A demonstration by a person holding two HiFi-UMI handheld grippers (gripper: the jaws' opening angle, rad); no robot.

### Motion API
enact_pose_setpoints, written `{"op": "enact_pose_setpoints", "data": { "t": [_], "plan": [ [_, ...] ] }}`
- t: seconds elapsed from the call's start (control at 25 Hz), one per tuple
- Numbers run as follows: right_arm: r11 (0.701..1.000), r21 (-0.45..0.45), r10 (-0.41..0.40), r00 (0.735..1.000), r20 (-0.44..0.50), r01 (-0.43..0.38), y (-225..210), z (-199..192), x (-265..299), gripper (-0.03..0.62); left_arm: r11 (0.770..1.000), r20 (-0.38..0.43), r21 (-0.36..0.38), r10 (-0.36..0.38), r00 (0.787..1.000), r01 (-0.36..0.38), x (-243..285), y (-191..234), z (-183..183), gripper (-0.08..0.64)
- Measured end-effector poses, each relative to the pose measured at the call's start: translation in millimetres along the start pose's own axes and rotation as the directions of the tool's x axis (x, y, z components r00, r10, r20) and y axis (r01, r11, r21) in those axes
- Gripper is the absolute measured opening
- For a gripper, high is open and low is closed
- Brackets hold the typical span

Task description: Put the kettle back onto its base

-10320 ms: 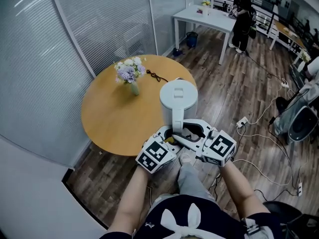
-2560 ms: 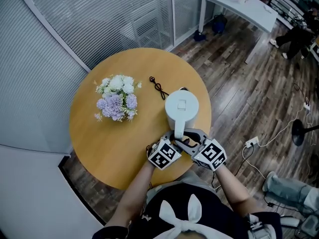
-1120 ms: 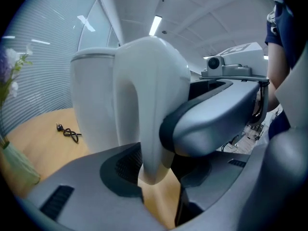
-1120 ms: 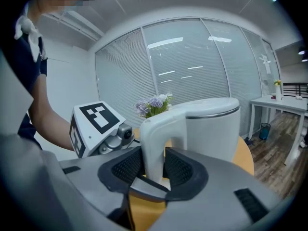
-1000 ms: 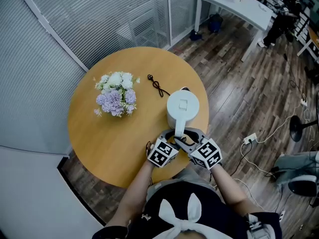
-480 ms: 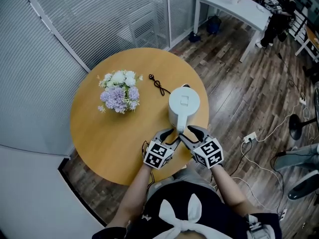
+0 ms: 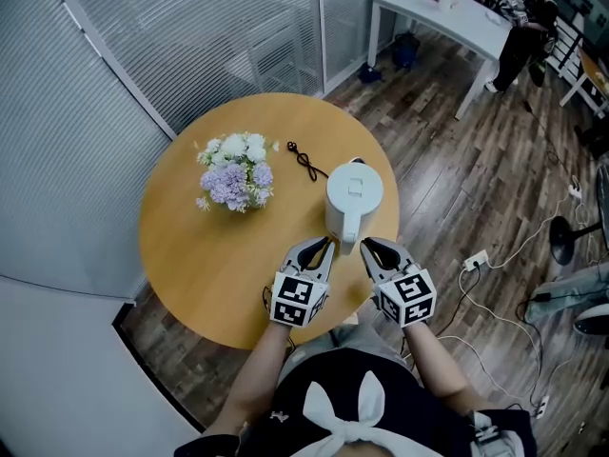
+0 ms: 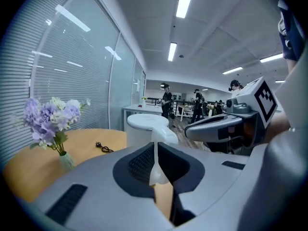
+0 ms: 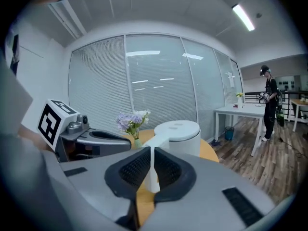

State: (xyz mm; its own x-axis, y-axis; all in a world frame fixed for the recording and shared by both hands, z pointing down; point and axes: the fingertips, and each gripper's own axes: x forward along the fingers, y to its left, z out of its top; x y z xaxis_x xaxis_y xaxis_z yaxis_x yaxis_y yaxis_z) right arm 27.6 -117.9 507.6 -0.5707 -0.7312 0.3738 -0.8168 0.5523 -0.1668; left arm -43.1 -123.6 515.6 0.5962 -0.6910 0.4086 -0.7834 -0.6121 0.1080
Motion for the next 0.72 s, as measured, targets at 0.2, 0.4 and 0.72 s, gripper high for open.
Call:
{"op": "enact_pose_setpoints", "data": {
  "t": [0.2, 0.4, 0.72],
  "plan": [
    [0.999, -0.044, -0.005, 0.999, 0.051, 0.008, 18, 22, -13, 0.023, 1.000, 0.079, 0.004, -0.006, 0.997, 0.006, -20, -13, 32, 0.029],
    [0.998, -0.070, -0.003, 0.996, 0.085, 0.009, 30, 36, -26, 0.022, 0.999, 0.115, 0.031, -0.012, 0.993, 0.009, -34, -29, 52, 0.026],
    [0.997, -0.073, -0.001, 0.995, 0.096, 0.008, 43, 41, -38, 0.022, 0.999, 0.152, -0.018, -0.036, 0.988, 0.039, -51, -44, 62, 0.026]
  ]
}}
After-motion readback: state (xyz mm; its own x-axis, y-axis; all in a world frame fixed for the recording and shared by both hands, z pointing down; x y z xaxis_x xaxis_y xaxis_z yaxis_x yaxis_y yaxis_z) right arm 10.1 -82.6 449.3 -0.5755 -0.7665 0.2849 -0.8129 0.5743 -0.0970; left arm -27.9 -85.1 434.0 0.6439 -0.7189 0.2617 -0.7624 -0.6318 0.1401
